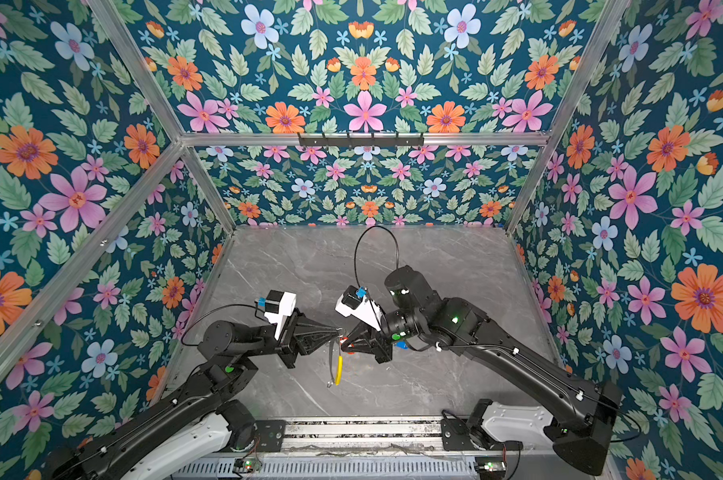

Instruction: Remove the keys from the keyring

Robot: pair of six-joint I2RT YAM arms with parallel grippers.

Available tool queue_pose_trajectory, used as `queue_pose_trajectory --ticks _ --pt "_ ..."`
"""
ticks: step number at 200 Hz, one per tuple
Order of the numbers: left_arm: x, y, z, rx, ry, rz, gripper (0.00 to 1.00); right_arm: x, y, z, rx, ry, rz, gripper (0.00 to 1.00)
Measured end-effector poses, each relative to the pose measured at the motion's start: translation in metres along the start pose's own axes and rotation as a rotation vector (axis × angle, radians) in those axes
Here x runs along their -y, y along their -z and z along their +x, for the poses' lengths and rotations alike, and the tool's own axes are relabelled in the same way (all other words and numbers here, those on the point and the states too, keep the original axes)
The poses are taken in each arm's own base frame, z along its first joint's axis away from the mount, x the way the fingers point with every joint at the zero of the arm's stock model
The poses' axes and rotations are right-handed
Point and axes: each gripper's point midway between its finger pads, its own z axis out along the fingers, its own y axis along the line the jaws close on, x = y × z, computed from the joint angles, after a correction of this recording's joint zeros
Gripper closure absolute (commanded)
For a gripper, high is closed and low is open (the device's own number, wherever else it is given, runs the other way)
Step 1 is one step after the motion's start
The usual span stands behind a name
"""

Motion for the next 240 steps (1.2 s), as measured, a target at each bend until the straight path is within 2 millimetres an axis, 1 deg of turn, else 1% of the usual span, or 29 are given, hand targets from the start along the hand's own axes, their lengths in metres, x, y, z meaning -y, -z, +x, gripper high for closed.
queue_pose_trajectory --ticks 13,30,43,59,80,107,116,146,172,194,217,231,240 --pt "-0.002 0.000 -0.001 0.013 -0.013 -0.002 1.00 0.003 0.001 -0.003 0.036 -0.001 0.035 0.94" --pt "-0.002 -0.001 -0.003 0.034 -0.032 0.001 1.00 0.007 0.006 -0.007 0.085 -0.013 0.076 0.77" --pt "0.003 -0.001 -0.009 0.055 -0.065 0.028 1.00 0.013 0.009 -0.007 0.110 -0.029 0.119 0.66" --pt "0.011 -0.002 -0.014 0.078 -0.101 0.065 1.00 0.016 0.014 -0.007 0.135 -0.048 0.150 0.58" --pt "0.014 -0.001 -0.015 0.092 -0.118 0.088 1.00 0.007 0.026 -0.013 0.190 -0.027 0.154 0.51" --pt "0.016 0.000 -0.013 0.103 -0.120 0.109 1.00 -0.002 0.047 -0.021 0.282 0.006 0.184 0.50" --pt "0.016 0.000 -0.013 0.108 -0.114 0.116 1.00 -0.008 0.052 -0.025 0.320 0.022 0.175 0.49" --pt "0.016 0.000 -0.012 0.122 -0.106 0.129 1.00 -0.018 0.062 -0.042 0.434 0.058 0.148 0.48" --pt "0.018 0.001 -0.014 0.135 -0.107 0.137 1.00 -0.023 0.056 -0.057 0.482 0.065 0.094 0.49" --pt "0.018 0.001 -0.014 0.139 -0.107 0.140 1.00 -0.031 0.049 -0.063 0.491 0.084 0.051 0.57" --pt "0.019 0.002 -0.014 0.142 -0.110 0.141 1.00 -0.034 0.048 -0.065 0.505 0.085 0.027 0.64" --pt "0.019 0.003 -0.014 0.142 -0.109 0.141 1.00 -0.035 0.048 -0.064 0.512 0.086 0.017 0.65" --pt "0.019 0.003 -0.014 0.144 -0.109 0.139 1.00 -0.037 0.046 -0.063 0.511 0.084 -0.001 0.68"
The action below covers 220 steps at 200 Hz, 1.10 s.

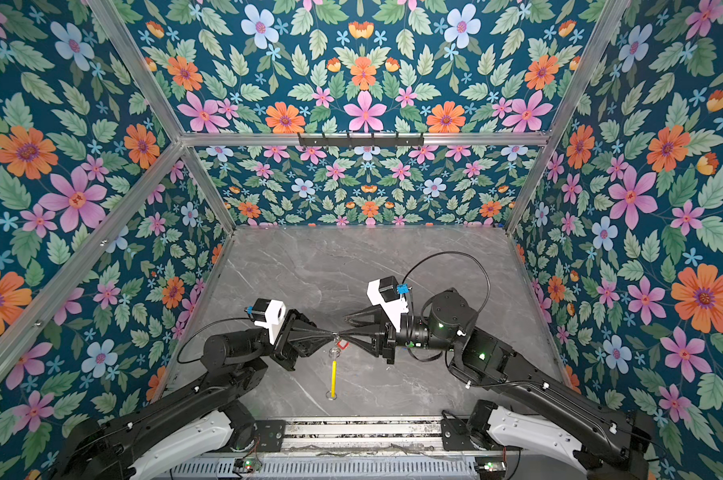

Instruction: Remove the keys from the keyring

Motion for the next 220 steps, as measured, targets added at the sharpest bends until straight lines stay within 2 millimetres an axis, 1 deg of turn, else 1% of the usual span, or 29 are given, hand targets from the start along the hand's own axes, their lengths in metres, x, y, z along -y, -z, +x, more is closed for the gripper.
queue_pose_trajectory --ticks 23,46,107,121,130,159,166,173,184,205,220 --pt "-0.001 0.000 0.000 0.004 0.001 -0.007 1.00 0.000 -0.003 0.004 -0.008 -0.017 -0.015 0.71" --pt "-0.003 0.000 -0.001 0.011 0.001 -0.016 1.00 0.000 -0.006 0.010 -0.020 -0.032 -0.024 0.79" --pt "-0.006 0.001 -0.001 0.020 0.001 -0.035 1.00 0.000 -0.006 0.012 -0.014 -0.042 -0.031 0.91" --pt "-0.007 0.001 -0.001 0.021 0.001 -0.036 1.00 0.000 -0.006 0.011 -0.014 -0.041 -0.031 0.95" --pt "-0.007 0.001 -0.002 0.022 0.002 -0.038 1.00 0.000 -0.006 0.011 -0.013 -0.035 -0.027 1.00" --pt "-0.009 0.001 -0.002 0.025 0.005 -0.047 1.00 0.002 -0.006 0.011 -0.010 -0.036 -0.010 1.00" --pt "-0.010 0.001 -0.001 0.024 0.011 -0.054 0.91 0.003 -0.005 0.010 -0.015 -0.041 0.001 1.00" --pt "-0.012 0.001 -0.001 0.022 0.022 -0.066 0.80 0.005 -0.004 0.010 -0.021 -0.047 0.019 1.00" --pt "-0.013 0.002 -0.001 0.016 0.026 -0.083 0.69 0.007 -0.001 0.010 -0.039 -0.060 0.044 1.00" --pt "-0.012 0.002 -0.012 0.016 0.022 -0.113 0.62 0.013 0.008 0.004 -0.058 -0.055 0.124 1.00" --pt "-0.012 -0.001 -0.017 -0.005 0.011 -0.134 0.59 0.022 0.013 0.009 -0.099 -0.058 0.191 1.00"
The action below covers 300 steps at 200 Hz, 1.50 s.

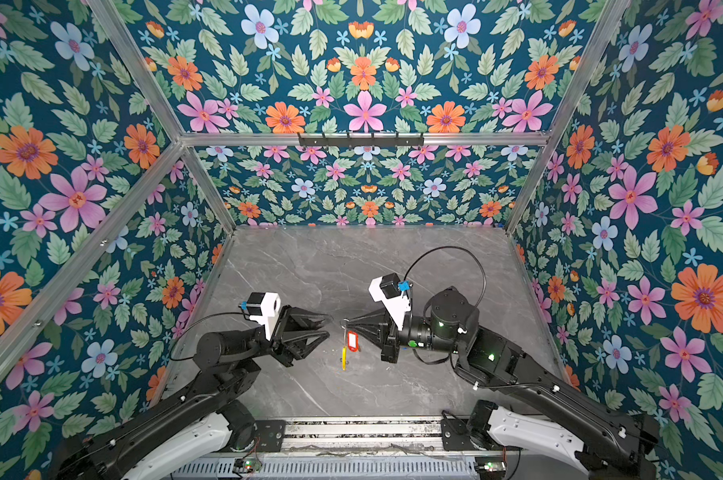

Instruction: Remove the keys from the keyring

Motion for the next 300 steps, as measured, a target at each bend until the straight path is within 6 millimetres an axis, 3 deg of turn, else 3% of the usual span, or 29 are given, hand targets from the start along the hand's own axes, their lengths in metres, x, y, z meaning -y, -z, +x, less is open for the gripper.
queue_pose_trajectory --ticks 28,77,129,224,300 --pt "-0.013 -0.010 0.002 -0.095 0.022 -0.063 0.59 0.024 0.003 0.013 -0.111 -0.004 0.149 1.00" --pt "-0.048 -0.017 0.041 -0.331 0.160 -0.124 0.59 0.046 0.004 0.037 -0.271 0.022 0.263 1.00" --pt "-0.042 -0.015 0.063 -0.443 0.241 -0.047 0.64 0.058 0.010 0.043 -0.304 -0.011 0.229 1.00" --pt "-0.045 -0.012 0.076 -0.471 0.253 -0.039 0.65 0.038 0.004 0.044 -0.321 -0.042 0.092 1.00" --pt "-0.039 -0.013 0.078 -0.473 0.280 0.010 0.75 0.035 0.003 0.045 -0.322 -0.045 0.074 1.00"
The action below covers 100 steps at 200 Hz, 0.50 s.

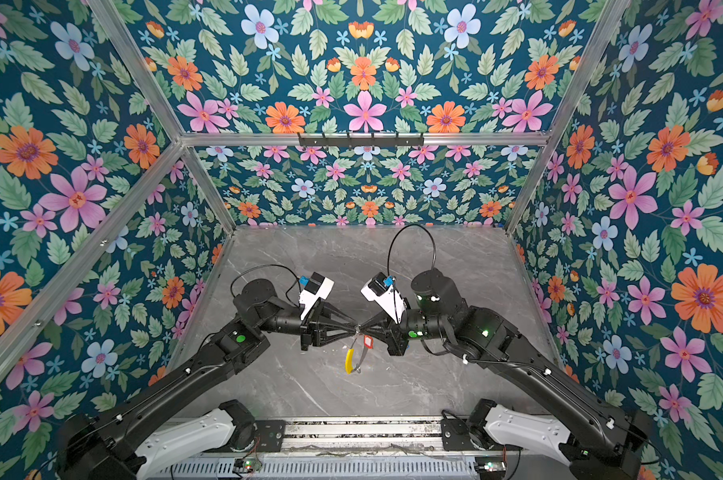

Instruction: Remove the keys from the keyring

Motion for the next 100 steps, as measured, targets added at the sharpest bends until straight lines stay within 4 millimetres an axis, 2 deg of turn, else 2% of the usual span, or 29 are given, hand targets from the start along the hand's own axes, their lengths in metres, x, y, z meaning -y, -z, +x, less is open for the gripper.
queue_pose_trajectory --ticks 23,64,100 --pt "-0.0003 -0.0009 0.0015 -0.004 0.010 0.007 0.84 0.0014 -0.0009 -0.0011 0.003 -0.002 0.006 1.00" --pt "-0.0007 -0.0013 0.0004 0.000 0.018 0.009 0.84 0.0073 -0.0036 -0.0029 0.000 -0.010 0.034 1.00" --pt "-0.0022 -0.0012 0.0000 0.004 0.022 0.002 0.97 0.0085 -0.0035 -0.0039 0.003 -0.015 0.043 1.00"
